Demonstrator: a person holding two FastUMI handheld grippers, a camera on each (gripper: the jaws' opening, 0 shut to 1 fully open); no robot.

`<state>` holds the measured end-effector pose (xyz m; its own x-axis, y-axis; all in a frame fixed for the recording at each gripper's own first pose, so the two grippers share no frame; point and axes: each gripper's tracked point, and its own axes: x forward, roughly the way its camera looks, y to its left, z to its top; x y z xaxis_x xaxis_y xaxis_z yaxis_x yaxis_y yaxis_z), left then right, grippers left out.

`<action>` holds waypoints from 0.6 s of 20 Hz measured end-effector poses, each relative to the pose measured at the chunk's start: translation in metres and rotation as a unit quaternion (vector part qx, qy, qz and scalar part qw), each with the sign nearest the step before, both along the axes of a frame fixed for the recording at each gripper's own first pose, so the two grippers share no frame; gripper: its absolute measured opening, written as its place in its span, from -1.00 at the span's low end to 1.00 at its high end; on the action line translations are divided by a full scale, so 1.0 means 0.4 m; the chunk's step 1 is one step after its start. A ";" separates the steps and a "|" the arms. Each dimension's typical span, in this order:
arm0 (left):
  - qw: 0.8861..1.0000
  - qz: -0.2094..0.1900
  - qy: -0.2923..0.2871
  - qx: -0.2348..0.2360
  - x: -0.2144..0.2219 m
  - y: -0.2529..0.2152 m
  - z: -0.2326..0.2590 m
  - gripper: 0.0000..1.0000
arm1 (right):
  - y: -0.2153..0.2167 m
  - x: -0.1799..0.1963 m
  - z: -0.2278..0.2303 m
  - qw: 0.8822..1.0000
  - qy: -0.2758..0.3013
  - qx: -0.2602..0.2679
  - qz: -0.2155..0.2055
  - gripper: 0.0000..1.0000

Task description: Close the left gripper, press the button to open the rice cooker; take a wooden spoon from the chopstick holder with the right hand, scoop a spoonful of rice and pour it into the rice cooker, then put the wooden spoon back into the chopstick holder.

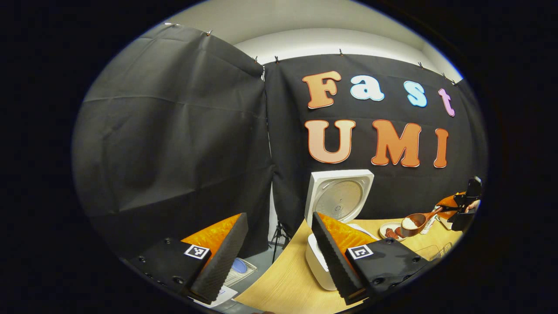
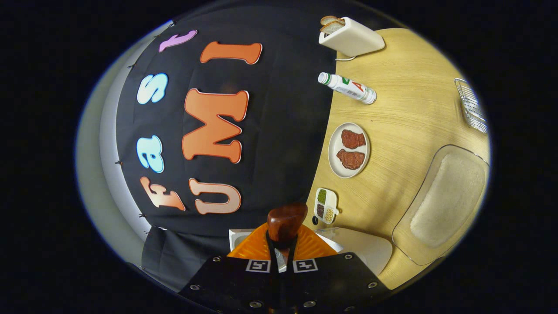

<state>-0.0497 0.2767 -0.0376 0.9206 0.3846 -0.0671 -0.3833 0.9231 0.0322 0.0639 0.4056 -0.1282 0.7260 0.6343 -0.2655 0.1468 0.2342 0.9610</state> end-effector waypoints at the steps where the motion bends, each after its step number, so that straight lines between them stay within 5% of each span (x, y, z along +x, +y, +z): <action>1: 1.000 0.004 0.000 -0.001 0.001 0.010 0.000 1.00 | 0.022 0.004 0.002 1.000 -0.002 -0.004 0.006 -0.90; 12: 1.000 0.021 0.008 -0.010 -0.014 0.086 -0.033 1.00 | 0.196 0.035 0.036 0.994 -0.059 -0.076 0.049 -0.91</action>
